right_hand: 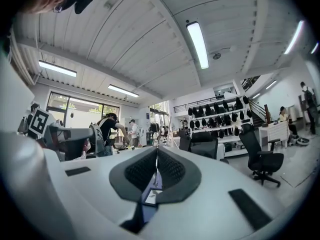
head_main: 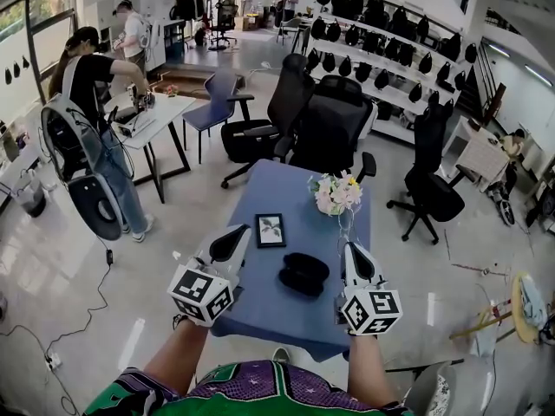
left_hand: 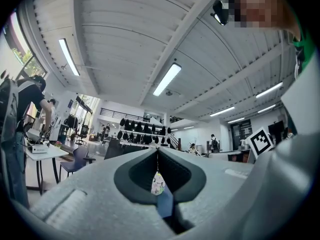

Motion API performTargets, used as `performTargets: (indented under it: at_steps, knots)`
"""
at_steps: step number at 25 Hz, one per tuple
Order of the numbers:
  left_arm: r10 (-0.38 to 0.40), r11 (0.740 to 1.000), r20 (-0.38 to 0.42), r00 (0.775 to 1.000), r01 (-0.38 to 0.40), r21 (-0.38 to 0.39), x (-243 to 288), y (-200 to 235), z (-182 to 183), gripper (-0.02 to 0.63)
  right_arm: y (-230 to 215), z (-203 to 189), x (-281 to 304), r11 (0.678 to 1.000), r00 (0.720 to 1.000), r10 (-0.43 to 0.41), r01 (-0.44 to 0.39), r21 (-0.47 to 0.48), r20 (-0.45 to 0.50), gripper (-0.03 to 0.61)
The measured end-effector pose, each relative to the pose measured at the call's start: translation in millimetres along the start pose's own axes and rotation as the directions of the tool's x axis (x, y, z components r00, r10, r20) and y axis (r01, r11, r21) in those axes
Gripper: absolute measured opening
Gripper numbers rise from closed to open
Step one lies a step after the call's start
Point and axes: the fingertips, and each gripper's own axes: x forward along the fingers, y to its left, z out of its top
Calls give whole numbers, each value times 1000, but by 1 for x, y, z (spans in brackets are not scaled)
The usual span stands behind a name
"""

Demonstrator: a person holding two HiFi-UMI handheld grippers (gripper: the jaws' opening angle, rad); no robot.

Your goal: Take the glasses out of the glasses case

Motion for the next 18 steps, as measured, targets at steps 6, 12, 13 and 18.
performTargets:
  at_steps: [6, 12, 13, 18]
  knots:
    - [9, 1000, -2, 1000, -9, -1, -1, 2, -1, 17, 0, 2, 2, 1000, 1000, 5, -5, 3, 5, 3]
    - [19, 1000, -1, 1000, -19, -3, -3, 8, -1, 17, 6, 2, 7, 1000, 1000, 21, -21, 5, 1, 3]
    - [21, 1000, -1, 1000, -21, -4, -4, 9, 0, 17, 7, 2, 7, 1000, 1000, 25, -25, 6, 0, 3]
    - [27, 1000, -2, 1000, -27, -2, -11, 12, -2, 17, 15, 0, 7, 999, 999, 44, -44, 8, 2, 3]
